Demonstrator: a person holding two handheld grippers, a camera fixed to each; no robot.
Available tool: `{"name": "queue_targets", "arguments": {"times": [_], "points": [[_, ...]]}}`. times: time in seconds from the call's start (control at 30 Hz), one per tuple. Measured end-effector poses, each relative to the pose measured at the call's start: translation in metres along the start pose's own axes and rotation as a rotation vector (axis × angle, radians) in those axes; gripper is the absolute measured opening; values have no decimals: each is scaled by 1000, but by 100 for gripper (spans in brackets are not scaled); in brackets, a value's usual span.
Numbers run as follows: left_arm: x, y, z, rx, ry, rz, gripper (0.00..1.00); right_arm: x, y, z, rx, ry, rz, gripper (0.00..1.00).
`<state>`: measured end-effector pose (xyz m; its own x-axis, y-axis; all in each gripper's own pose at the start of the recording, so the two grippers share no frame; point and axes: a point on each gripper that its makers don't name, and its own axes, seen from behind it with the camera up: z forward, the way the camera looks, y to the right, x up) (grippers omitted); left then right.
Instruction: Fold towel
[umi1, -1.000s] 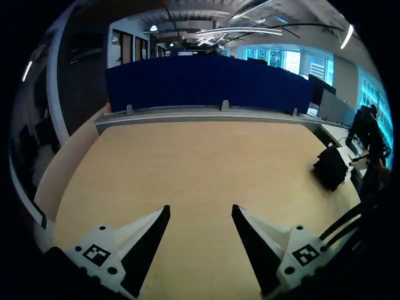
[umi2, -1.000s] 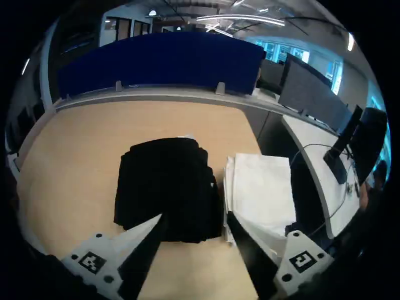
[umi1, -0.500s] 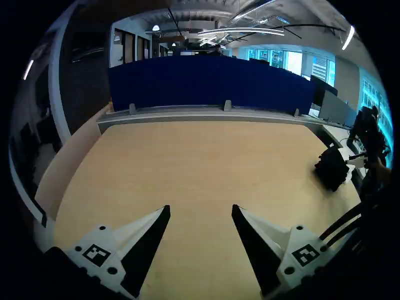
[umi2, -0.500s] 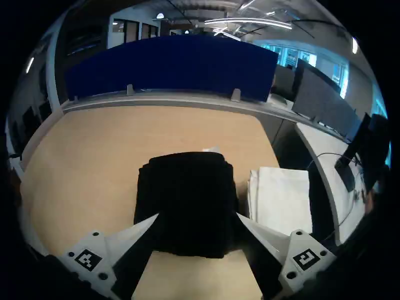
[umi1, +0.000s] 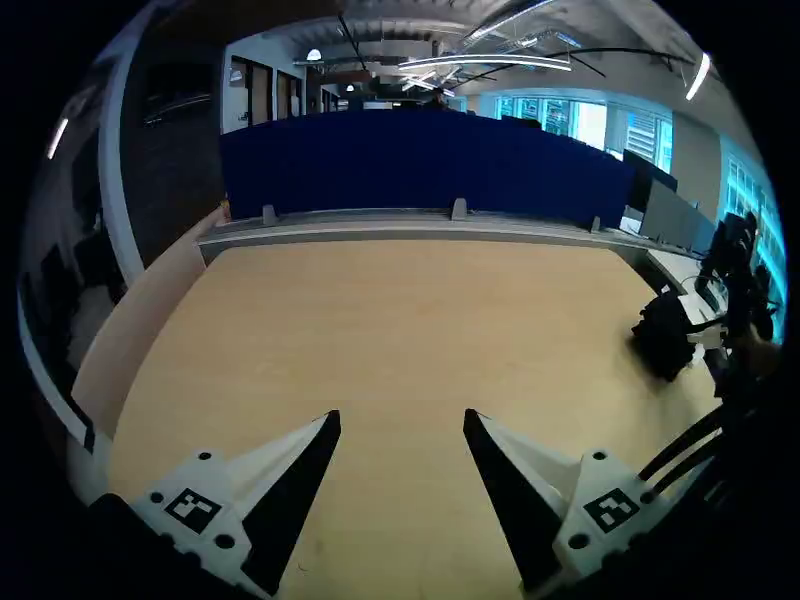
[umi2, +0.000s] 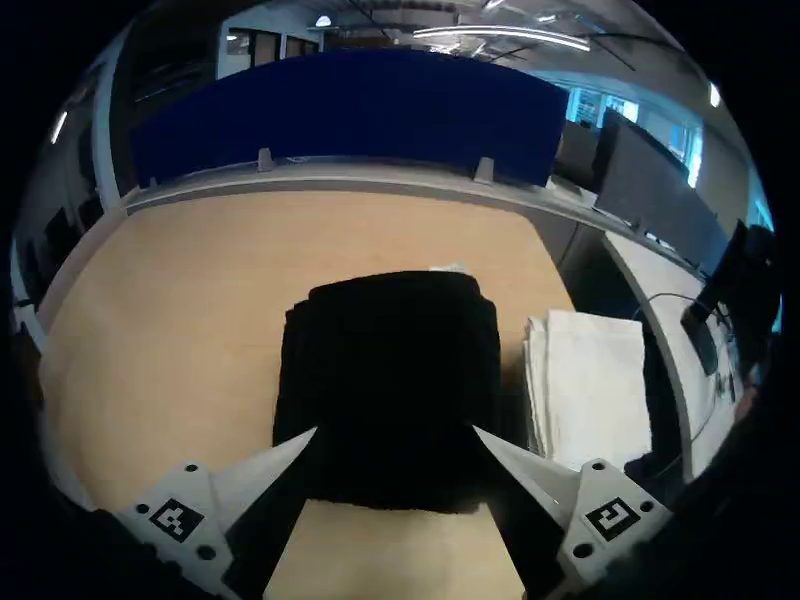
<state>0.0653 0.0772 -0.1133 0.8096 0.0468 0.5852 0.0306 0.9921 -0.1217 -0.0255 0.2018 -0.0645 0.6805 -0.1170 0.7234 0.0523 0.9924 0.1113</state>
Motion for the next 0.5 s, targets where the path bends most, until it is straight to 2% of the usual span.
{"name": "queue_targets", "arguments": {"times": [0.3, 0.5], "points": [[0, -6, -3, 11, -2, 2, 91, -21, 1, 14, -13, -29, 11, 100], [2, -6, -4, 11, 1, 7, 91, -18, 1, 15, -16, -32, -4, 100]]}}
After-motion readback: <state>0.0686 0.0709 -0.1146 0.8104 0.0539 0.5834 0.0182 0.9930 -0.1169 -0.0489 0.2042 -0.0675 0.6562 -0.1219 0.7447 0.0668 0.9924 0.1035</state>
